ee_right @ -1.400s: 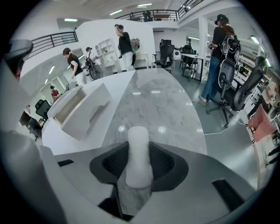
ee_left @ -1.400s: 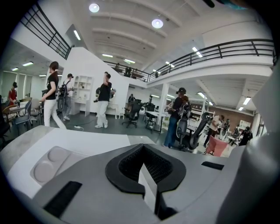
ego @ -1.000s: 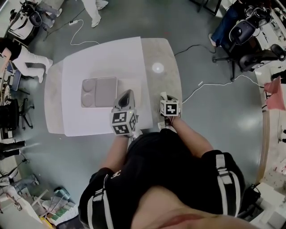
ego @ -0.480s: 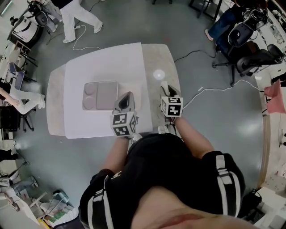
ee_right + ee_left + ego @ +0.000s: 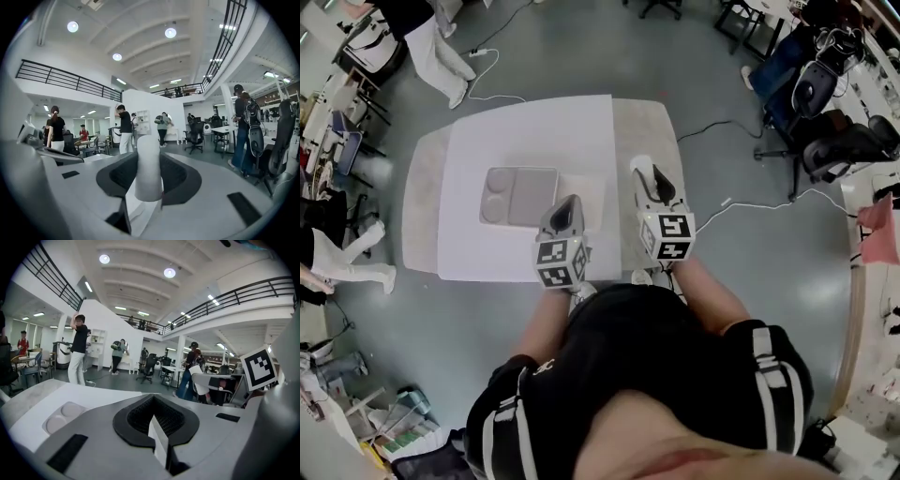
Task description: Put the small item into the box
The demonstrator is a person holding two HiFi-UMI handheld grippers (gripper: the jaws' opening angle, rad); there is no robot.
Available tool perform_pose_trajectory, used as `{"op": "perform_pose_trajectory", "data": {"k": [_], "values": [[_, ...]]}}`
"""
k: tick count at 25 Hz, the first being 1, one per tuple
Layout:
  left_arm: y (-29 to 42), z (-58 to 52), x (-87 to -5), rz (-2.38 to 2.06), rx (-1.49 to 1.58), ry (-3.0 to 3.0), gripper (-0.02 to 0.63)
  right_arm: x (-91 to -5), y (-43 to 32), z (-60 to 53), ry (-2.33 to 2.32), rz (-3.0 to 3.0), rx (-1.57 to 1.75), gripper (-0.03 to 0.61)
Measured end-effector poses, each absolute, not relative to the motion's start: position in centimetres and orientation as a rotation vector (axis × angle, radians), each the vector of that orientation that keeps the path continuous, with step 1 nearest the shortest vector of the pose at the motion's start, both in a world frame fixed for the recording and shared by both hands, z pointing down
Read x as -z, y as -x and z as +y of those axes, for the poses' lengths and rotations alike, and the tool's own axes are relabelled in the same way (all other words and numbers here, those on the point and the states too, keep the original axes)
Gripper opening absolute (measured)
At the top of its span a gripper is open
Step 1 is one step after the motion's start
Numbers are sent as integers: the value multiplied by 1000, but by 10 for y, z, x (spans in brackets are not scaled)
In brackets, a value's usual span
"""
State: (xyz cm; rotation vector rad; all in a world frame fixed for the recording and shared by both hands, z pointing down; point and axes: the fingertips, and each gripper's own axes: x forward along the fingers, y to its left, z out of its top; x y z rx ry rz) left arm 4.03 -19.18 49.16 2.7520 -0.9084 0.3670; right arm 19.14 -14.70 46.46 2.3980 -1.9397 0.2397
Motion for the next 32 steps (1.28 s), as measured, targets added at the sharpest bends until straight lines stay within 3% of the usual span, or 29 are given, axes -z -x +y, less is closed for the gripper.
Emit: {"op": "perform_pose_trajectory", "data": {"k": [18, 32], "values": [[63, -218, -490, -1304, -303, -2554, 5, -466, -94, -224, -2051, -2279, -229, 144], [122, -219, -490, -1487, -285, -2441, 5, -546, -47, -258, -1800, -2250, -431, 144]]}}
